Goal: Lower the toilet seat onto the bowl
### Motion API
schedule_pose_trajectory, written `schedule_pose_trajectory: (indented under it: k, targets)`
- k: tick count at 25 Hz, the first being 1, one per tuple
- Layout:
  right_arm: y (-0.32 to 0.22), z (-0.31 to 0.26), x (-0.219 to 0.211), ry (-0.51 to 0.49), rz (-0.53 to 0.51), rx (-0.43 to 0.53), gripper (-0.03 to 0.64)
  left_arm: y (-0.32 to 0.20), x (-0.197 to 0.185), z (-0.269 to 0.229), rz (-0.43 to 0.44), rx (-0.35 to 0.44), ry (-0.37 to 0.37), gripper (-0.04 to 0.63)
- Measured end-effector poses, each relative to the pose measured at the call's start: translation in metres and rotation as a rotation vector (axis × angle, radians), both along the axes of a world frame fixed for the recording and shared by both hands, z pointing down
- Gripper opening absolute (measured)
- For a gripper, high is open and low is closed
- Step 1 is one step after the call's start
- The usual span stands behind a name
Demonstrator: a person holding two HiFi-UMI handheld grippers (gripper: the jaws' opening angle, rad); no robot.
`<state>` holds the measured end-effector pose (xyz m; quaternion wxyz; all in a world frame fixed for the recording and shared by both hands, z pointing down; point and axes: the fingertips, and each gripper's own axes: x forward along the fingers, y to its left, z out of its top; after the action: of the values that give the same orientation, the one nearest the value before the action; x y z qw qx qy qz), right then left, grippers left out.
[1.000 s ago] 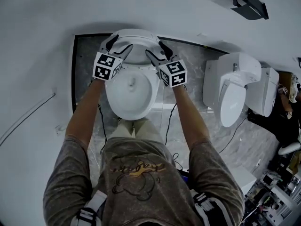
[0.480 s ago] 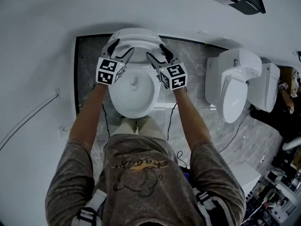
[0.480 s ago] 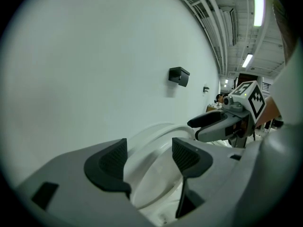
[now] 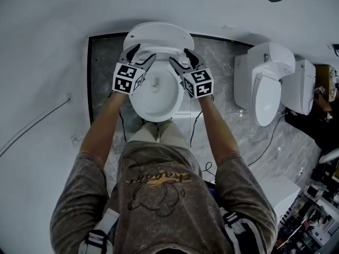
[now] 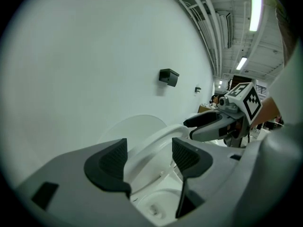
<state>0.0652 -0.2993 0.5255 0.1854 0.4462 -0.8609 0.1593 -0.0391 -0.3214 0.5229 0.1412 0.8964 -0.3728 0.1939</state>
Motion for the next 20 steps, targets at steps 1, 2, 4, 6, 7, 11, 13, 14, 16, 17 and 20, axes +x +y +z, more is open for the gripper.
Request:
schedule_pose_trajectory:
  k: [1,2,4,6,7,11,13,14,16,17,20]
  targets:
    - [0.007,0.001,-0.001,0.005,0.003,-0.006,0.281,0.007,-0.001,0.001,0.008,-0.004,-0.003,0.29]
    - [0.014,0.001,-0.002,0.009,0.006,-0.011,0.281,0.015,-0.002,0.002,0.015,-0.009,-0.006,0.29]
    - [0.027,0.002,-0.005,0.014,0.012,-0.016,0.281,0.03,-0.005,0.003,0.027,-0.019,-0.009,0.29]
    - [0.042,0.004,-0.007,0.016,0.016,-0.024,0.281,0.045,-0.007,0.005,0.031,-0.03,-0.004,0.289]
    - [0.05,0.005,-0.007,0.014,0.015,-0.029,0.281,0.052,-0.007,0.006,0.029,-0.036,0.001,0.29]
    - [0.074,0.008,-0.009,0.0,-0.006,-0.044,0.281,0.076,-0.01,0.008,0.014,-0.047,0.025,0.29]
    - [0.087,0.011,-0.01,-0.011,-0.016,-0.049,0.281,0.087,-0.011,0.011,0.004,-0.052,0.033,0.29]
    - [0.093,0.013,-0.01,-0.016,-0.021,-0.051,0.281,0.093,-0.011,0.012,-0.002,-0.056,0.035,0.29]
    - [0.107,0.016,-0.011,-0.022,-0.034,-0.054,0.281,0.106,-0.013,0.017,-0.014,-0.065,0.036,0.29]
    - [0.115,0.019,-0.012,-0.025,-0.039,-0.058,0.281,0.114,-0.014,0.019,-0.018,-0.072,0.035,0.29]
    - [0.142,0.03,-0.014,-0.04,-0.042,-0.081,0.281,0.141,-0.016,0.031,-0.024,-0.1,0.03,0.29]
